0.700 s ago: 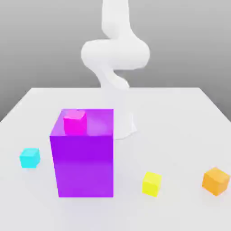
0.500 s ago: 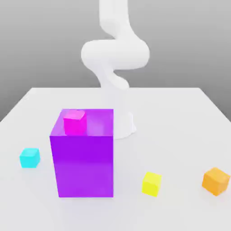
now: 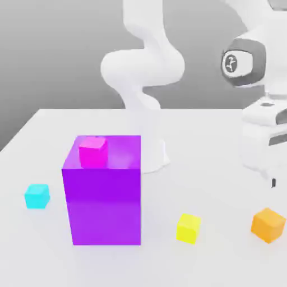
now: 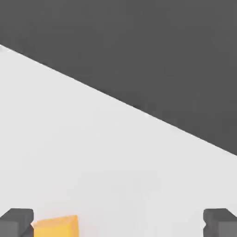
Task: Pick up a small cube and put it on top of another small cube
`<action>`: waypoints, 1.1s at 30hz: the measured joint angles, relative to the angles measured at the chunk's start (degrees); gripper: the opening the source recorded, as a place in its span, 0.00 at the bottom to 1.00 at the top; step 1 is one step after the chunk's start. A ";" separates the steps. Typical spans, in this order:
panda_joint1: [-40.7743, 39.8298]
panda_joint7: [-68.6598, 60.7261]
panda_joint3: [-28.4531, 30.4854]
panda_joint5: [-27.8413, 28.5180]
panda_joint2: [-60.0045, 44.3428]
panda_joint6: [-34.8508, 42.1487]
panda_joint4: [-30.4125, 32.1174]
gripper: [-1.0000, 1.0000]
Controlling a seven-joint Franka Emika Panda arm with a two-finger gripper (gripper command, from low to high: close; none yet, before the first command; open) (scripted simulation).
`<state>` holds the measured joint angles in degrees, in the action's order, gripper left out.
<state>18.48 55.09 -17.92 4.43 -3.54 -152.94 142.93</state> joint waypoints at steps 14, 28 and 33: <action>9.42 9.61 6.46 11.55 -18.89 -11.21 -0.32 0.00; -5.31 -2.09 7.83 -1.40 4.70 9.02 2.15 0.00; -11.19 -4.73 13.13 -2.65 15.11 19.16 2.31 0.00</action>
<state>7.28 50.36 -4.79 1.78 11.57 -133.78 145.25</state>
